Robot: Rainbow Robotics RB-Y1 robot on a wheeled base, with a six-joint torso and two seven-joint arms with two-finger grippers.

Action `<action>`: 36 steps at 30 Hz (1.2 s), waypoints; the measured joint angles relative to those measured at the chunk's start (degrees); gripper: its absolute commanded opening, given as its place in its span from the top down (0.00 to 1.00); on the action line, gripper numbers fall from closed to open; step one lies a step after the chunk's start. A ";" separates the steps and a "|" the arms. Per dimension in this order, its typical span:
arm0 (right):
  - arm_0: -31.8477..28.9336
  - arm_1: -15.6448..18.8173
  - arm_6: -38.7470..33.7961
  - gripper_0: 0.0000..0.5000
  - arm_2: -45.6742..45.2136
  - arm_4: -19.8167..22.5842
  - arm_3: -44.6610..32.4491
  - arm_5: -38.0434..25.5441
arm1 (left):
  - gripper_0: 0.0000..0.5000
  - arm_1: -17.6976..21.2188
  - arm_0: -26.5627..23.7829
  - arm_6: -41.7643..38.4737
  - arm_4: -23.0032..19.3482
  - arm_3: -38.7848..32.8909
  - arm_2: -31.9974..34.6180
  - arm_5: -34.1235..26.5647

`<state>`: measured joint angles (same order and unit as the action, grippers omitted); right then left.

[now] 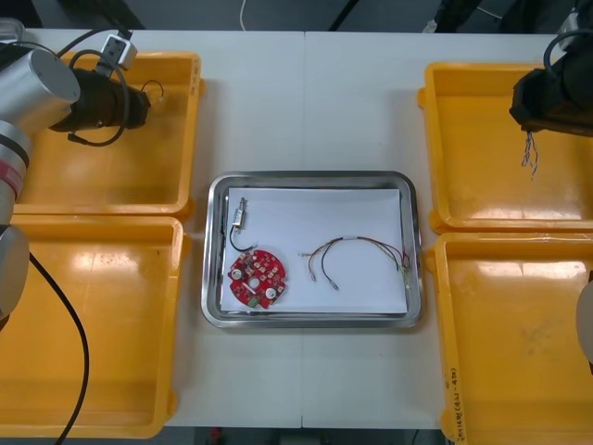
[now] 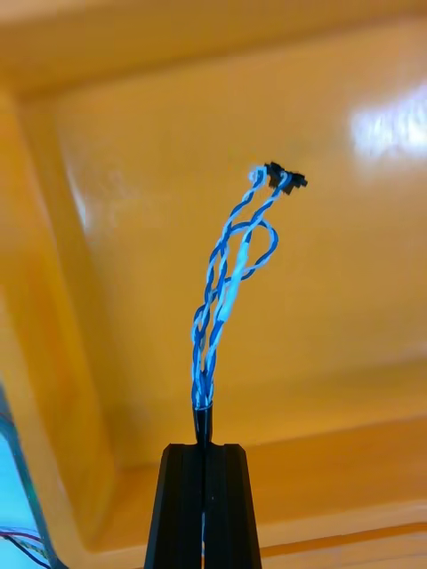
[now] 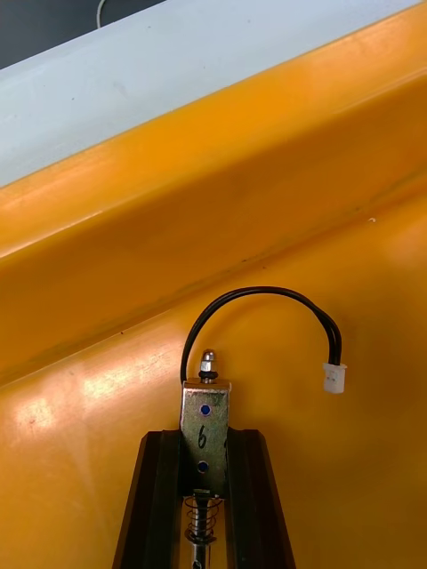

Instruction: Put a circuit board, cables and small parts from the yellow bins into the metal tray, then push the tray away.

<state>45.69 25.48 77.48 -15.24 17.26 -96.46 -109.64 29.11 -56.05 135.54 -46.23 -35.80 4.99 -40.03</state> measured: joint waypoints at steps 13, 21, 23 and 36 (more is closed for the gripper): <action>-0.03 0.26 15.06 1.00 0.59 12.11 -6.79 -0.16 | 1.00 1.06 -0.31 0.00 -1.32 -2.17 0.02 -10.76; -0.05 3.10 24.49 1.00 7.83 18.15 -12.15 -0.17 | 1.00 2.68 -0.31 -0.09 1.48 -7.64 0.15 -20.05; -0.07 3.29 24.68 1.00 9.83 18.37 -14.07 -0.18 | 1.00 2.94 -0.31 -0.26 3.05 -9.74 0.15 -22.01; -0.10 2.83 35.59 1.00 25.37 19.41 -21.96 -0.19 | 1.00 3.16 -0.03 -16.30 8.21 -20.42 0.19 -32.90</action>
<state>45.59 28.30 113.07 10.13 36.68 -118.42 -109.83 32.27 -56.08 119.25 -38.02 -56.22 5.19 -72.93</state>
